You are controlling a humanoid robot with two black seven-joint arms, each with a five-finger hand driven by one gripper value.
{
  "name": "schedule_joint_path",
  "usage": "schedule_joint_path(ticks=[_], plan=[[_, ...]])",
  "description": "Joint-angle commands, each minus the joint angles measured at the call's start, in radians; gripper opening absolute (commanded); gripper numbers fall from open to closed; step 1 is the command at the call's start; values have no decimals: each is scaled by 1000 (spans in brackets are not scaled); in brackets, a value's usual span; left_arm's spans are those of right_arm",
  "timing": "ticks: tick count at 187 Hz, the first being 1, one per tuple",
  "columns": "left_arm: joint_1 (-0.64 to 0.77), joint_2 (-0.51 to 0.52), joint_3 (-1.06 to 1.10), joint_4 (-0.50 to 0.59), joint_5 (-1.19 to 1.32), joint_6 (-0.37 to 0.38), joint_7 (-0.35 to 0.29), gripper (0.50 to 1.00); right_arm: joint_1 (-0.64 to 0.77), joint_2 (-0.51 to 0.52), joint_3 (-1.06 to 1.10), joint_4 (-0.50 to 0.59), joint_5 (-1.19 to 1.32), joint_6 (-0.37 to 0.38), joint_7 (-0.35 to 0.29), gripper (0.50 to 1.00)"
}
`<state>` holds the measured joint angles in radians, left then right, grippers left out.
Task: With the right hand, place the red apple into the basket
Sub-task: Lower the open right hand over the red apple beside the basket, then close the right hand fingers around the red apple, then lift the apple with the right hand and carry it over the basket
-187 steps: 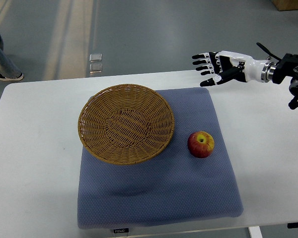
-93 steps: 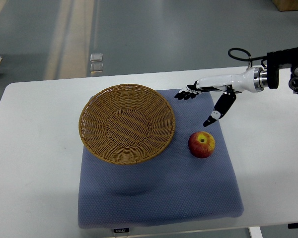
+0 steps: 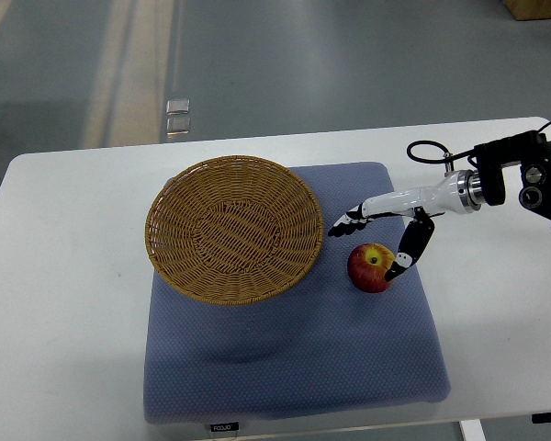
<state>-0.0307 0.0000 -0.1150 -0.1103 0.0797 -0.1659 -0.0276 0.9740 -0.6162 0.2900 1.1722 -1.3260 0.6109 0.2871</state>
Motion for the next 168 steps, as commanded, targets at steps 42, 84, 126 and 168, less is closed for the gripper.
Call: schedule_joint_path(ticks=[42, 84, 126, 168], plan=[[0, 0, 2, -2, 0, 0, 0, 1000, -61, 4, -3, -16, -24, -37, -2, 921], [0, 0, 2, -2, 0, 0, 0, 1000, -77, 38, -26, -45, -32, -134, -2, 919], [0, 0, 2, -2, 2, 0, 0, 1000, -86, 38, -38, -57, -39, -171, 0, 829], [0, 0, 2, -2, 0, 0, 0, 1000, -84, 39, -34, -69, -42, -178, 0, 521]])
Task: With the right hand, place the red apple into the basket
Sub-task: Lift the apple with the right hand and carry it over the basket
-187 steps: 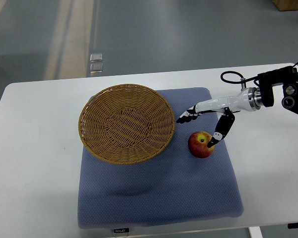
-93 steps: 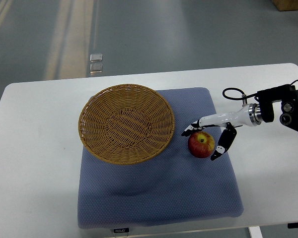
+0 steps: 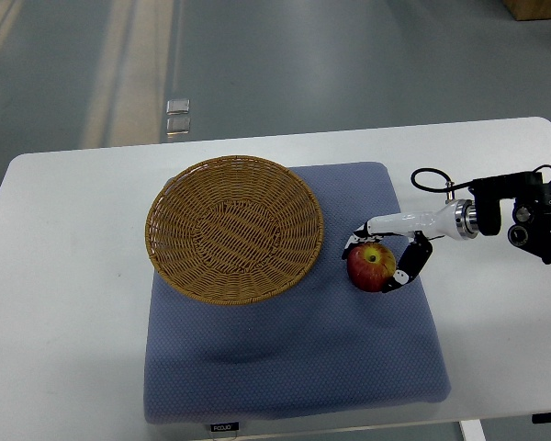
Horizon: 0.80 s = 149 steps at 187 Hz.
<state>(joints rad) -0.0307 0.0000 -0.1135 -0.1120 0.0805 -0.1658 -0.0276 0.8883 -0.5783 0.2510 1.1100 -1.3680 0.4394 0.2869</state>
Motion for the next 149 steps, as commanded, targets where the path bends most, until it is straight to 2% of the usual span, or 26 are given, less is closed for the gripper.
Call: schedule_joint_path(ticks=[1, 24, 72, 123, 149], plan=[[0, 0, 0, 0, -1, 0, 0, 1000, 0, 1, 5, -9, 0, -11, 0, 521], [0, 0, 0, 0, -1, 0, 0, 1000, 15, -6, 31, -24, 20, -53, 3, 525], [0, 0, 0, -1, -1, 0, 0, 1000, 89, 34, 155, -76, 129, -19, -17, 533], [0, 0, 0, -1, -1, 0, 0, 1000, 135, 116, 154, -98, 320, -13, -106, 533], [0, 0, 1, -1, -1, 0, 0, 1000, 132, 167, 137, -98, 308, -16, -110, 543]])
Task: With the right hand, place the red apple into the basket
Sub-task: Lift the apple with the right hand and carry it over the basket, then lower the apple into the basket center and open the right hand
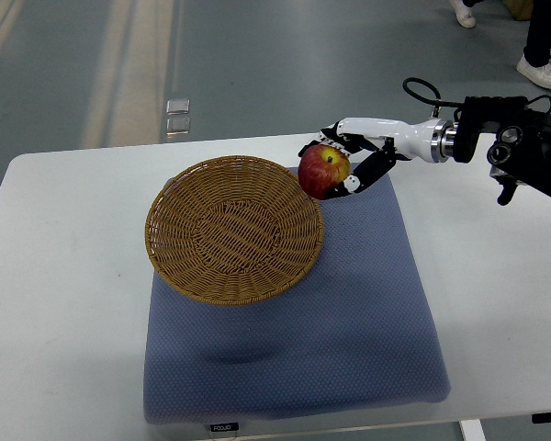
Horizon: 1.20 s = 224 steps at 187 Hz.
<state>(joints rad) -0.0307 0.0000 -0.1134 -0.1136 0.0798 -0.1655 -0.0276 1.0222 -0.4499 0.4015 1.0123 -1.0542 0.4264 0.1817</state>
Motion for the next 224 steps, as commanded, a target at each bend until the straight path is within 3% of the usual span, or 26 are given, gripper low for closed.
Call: schedule_joint_path(ticks=[1, 39, 81, 127, 169, 170, 191, 204, 224], plan=[[0, 0, 1, 0, 1, 0, 0, 1000, -2, 40, -13, 0, -9, -3, -7, 547], [0, 0, 1, -1, 2, 0, 2, 1000, -1, 92, -50, -1, -59, -8, -8, 590], [0, 0, 1, 0, 2, 0, 2, 1000, 3, 182, -84, -46, -92, -17, -8, 599], [0, 0, 1, 0, 2, 0, 2, 1000, 44, 350, -85, -210, -92, -31, -28, 599], [0, 0, 1, 0, 2, 0, 2, 1000, 42, 424, -87, -274, -93, -66, -47, 605], [0, 0, 1, 2, 2, 0, 2, 1000, 41, 445, -96, -293, -93, -83, -47, 649], [-2, 0, 1, 0, 2, 0, 2, 1000, 39, 450, -125, -304, -93, -106, -47, 768], [-2, 0, 1, 0, 2, 0, 2, 1000, 36, 450, -135, -304, -93, -107, -47, 895], [-2, 0, 1, -1, 2, 0, 2, 1000, 39, 450, -132, -304, -90, -106, -47, 926]])
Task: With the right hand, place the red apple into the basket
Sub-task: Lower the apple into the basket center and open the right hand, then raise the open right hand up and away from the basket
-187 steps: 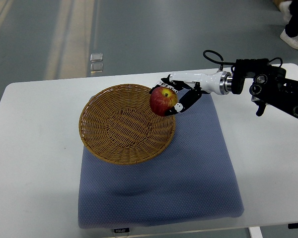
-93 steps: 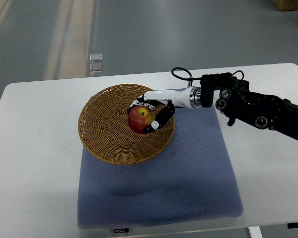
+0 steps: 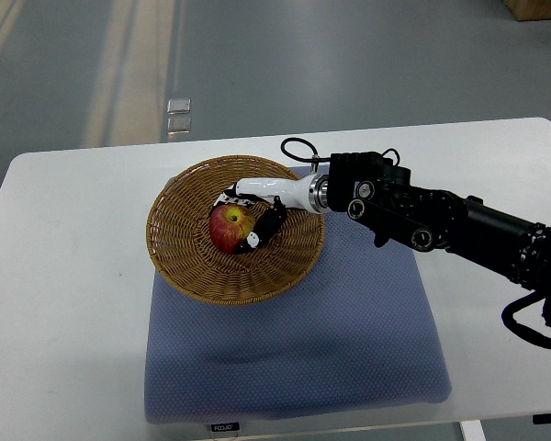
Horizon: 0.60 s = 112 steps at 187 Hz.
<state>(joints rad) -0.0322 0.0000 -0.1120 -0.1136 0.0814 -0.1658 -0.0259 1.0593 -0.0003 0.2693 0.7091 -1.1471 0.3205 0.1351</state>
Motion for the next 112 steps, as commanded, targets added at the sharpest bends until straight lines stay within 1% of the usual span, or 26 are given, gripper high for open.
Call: schedule_joint_path(ticks=[1, 21, 26, 39, 40, 49, 56, 66, 67, 70, 82, 83, 97, 107, 108, 112], plan=[[0, 0, 0, 0, 0, 0, 0, 1000, 4, 0, 1, 0, 3, 3, 1, 926], [0, 0, 0, 0, 0, 0, 0, 1000, 7, 0, 4, 0, 9, 8, 1, 926], [0, 0, 0, 0, 0, 0, 0, 1000, 31, -9, 13, 1, 21, 12, 1, 926], [0, 0, 0, 0, 0, 0, 0, 1000, 38, -17, 14, 1, 23, 14, 1, 926], [0, 0, 0, 0, 0, 0, 0, 1000, 45, -48, 17, 3, 27, 28, 3, 926], [0, 0, 0, 0, 0, 0, 0, 1000, 56, -82, 21, 9, 30, 52, 5, 926], [0, 0, 0, 0, 0, 0, 0, 1000, 74, -113, 24, 12, 38, 89, 8, 926], [0, 0, 0, 0, 0, 0, 0, 1000, 74, -113, 24, 12, 38, 89, 8, 926], [0, 0, 0, 0, 0, 0, 0, 1000, 85, -145, 40, 15, 65, 136, 9, 926], [0, 0, 0, 0, 0, 0, 0, 1000, 87, -158, 50, 15, 82, 157, 9, 926], [0, 0, 0, 0, 0, 0, 0, 1000, 87, -162, 56, 15, 90, 164, 9, 924], [0, 0, 0, 0, 0, 0, 0, 1000, 87, -190, 79, 15, 133, 186, 9, 924], [0, 0, 0, 0, 0, 0, 0, 1000, 79, -228, 113, 13, 194, 186, 5, 924], [0, 0, 0, 0, 0, 0, 0, 1000, 79, -228, 113, 13, 195, 186, 5, 924], [0, 0, 0, 0, 0, 0, 0, 1000, 71, -239, 129, 3, 237, 174, 3, 924], [0, 0, 0, 0, 0, 0, 0, 1000, 64, -239, 137, -2, 256, 164, 3, 924]])
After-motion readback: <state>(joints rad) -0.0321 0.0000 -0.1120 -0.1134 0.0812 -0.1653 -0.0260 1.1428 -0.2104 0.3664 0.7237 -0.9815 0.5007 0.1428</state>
